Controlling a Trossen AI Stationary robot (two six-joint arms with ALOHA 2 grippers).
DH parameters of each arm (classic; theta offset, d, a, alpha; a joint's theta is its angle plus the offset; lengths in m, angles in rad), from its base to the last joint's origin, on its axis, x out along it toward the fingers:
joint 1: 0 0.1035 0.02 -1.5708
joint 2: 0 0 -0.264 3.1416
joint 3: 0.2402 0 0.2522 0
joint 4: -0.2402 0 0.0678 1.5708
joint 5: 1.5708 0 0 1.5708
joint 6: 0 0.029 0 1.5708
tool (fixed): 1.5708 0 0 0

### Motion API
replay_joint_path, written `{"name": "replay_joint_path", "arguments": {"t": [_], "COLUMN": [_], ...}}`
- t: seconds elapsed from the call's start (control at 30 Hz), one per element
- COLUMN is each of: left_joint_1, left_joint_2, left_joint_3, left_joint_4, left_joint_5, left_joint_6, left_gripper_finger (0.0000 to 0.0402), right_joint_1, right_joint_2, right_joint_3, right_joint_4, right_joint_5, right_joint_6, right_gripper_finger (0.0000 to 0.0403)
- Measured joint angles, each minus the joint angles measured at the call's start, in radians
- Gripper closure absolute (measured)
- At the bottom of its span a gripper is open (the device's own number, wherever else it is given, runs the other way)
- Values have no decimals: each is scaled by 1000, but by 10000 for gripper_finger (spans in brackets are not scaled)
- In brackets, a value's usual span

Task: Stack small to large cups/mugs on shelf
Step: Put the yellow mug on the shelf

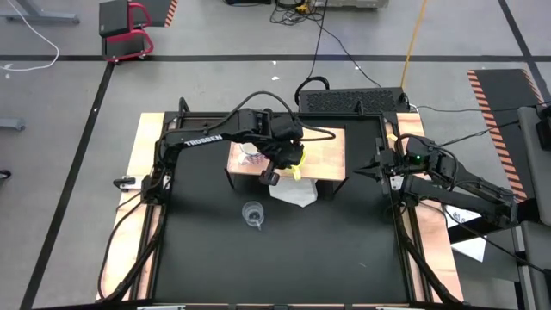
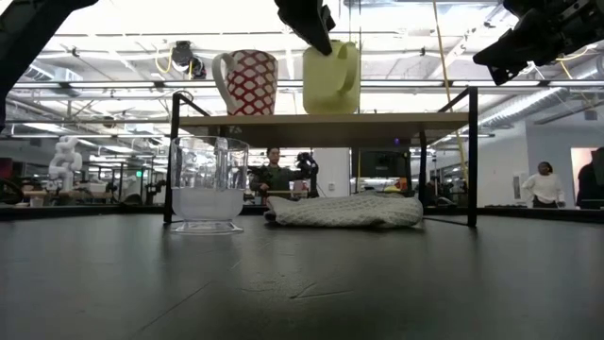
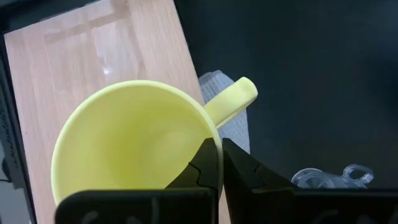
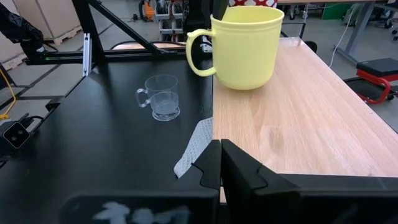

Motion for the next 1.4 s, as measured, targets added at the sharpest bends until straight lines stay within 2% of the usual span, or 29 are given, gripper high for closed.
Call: {"name": "replay_joint_path", "arguments": {"t": [0.2, 0.77, 1.17, 1.4], "left_joint_1": [-12, -11, 9, 21], "left_joint_2": [0, 0, -9, -5], "left_joint_3": [0, -1, -107, -105], "left_joint_4": [-1, -5, 55, 64], "left_joint_5": [-29, -10, 24, 39], "left_joint_6": [0, -21, -30, -13], "left_gripper_finger": [398, 398, 398, 398], "right_joint_1": [0, 0, 0, 0], "right_joint_2": [0, 0, 0, 0], "right_joint_3": [0, 0, 0, 0], "right_joint_4": [0, 0, 0, 0], "right_joint_5": [0, 0, 0, 0], "right_joint_6": [0, 0, 0, 0], "right_gripper_finger": [403, 403, 403, 403]}}
